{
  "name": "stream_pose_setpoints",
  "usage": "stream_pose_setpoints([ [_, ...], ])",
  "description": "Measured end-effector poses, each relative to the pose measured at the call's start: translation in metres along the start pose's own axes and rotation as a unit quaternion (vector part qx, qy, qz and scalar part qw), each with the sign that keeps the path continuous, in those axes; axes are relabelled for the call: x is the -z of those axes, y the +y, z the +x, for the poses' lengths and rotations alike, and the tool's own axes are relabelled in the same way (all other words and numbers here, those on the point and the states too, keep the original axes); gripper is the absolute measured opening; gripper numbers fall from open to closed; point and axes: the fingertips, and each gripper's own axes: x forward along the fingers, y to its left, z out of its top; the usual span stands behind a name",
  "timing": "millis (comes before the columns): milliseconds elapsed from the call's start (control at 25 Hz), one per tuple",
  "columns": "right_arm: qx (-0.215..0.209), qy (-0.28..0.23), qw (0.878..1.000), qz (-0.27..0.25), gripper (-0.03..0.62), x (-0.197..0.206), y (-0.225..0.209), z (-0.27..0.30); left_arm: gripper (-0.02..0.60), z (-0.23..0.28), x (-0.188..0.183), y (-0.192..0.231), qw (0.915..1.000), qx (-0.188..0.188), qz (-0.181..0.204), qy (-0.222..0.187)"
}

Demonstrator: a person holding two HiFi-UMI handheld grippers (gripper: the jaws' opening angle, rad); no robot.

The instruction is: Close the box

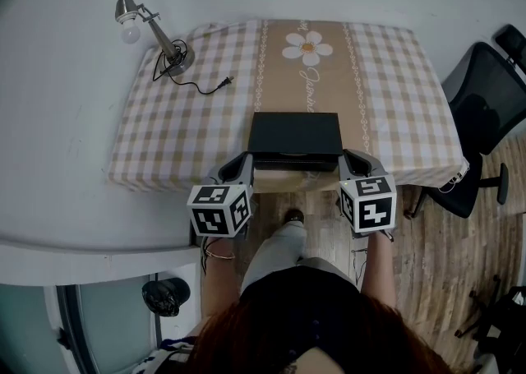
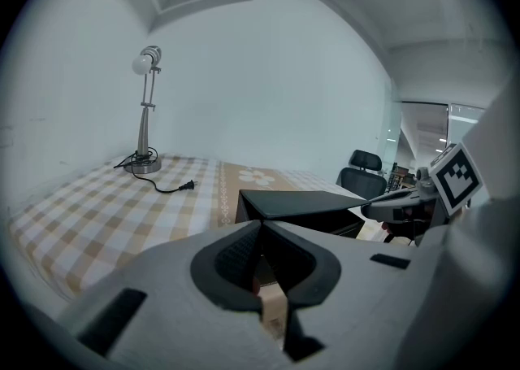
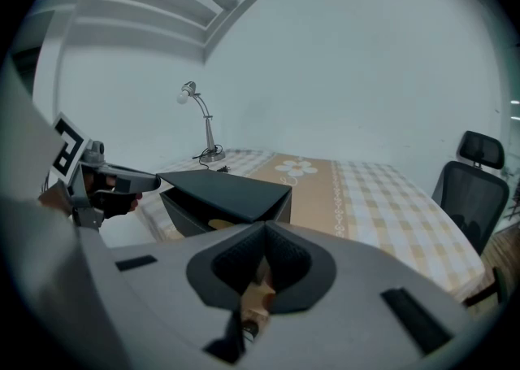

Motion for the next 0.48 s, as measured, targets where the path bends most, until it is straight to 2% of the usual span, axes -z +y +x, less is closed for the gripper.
stream_pose_setpoints([
  [480, 0.006, 0.005, 1.000, 0.002, 0.017, 0.0100, 0.0034, -0.0054, 0.029, -0.0011, 0.0097, -0.0026, 0.9999, 0.007, 0.002, 0.007],
])
